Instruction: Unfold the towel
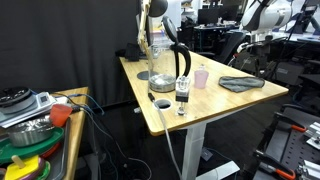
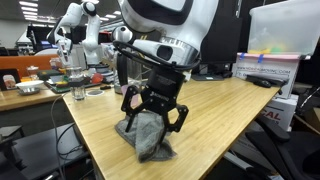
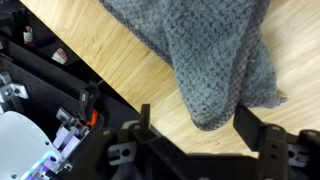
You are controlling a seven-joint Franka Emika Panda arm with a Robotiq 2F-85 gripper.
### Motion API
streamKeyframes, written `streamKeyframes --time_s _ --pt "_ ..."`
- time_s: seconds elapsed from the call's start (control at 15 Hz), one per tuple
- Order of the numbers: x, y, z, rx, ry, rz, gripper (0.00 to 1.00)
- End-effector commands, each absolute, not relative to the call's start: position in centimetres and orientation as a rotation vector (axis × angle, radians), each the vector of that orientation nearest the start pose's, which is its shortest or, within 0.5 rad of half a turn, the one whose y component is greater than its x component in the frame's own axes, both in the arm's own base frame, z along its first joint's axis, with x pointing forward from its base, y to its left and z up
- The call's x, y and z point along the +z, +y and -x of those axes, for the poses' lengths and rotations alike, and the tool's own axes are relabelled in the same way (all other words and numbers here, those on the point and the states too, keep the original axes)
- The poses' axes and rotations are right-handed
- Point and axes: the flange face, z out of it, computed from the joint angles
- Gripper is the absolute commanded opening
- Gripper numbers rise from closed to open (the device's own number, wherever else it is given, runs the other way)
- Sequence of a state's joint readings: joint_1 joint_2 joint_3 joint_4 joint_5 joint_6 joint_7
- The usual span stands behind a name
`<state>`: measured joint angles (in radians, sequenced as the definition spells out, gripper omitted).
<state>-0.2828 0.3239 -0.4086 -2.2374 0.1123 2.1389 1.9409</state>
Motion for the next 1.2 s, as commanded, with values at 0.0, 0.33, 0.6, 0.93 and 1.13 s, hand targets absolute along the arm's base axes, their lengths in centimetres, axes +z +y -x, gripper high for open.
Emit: streamKeyframes --time_s 0.0,0.33,0.6,0.93,1.13 --pt "21.29 -31.92 -38.42 0.461 3.280 0.674 0.54" --pt "21.39 -32.13 -38.59 0.438 3.277 0.667 0.32" --pt "21.43 -32.24 -38.61 0.435 3.277 0.660 0.37" --pt "21.76 -32.23 -38.81 0.416 3.269 0.669 0.29" --pt "21.76 -32.23 -38.86 0.414 3.268 0.671 0.02"
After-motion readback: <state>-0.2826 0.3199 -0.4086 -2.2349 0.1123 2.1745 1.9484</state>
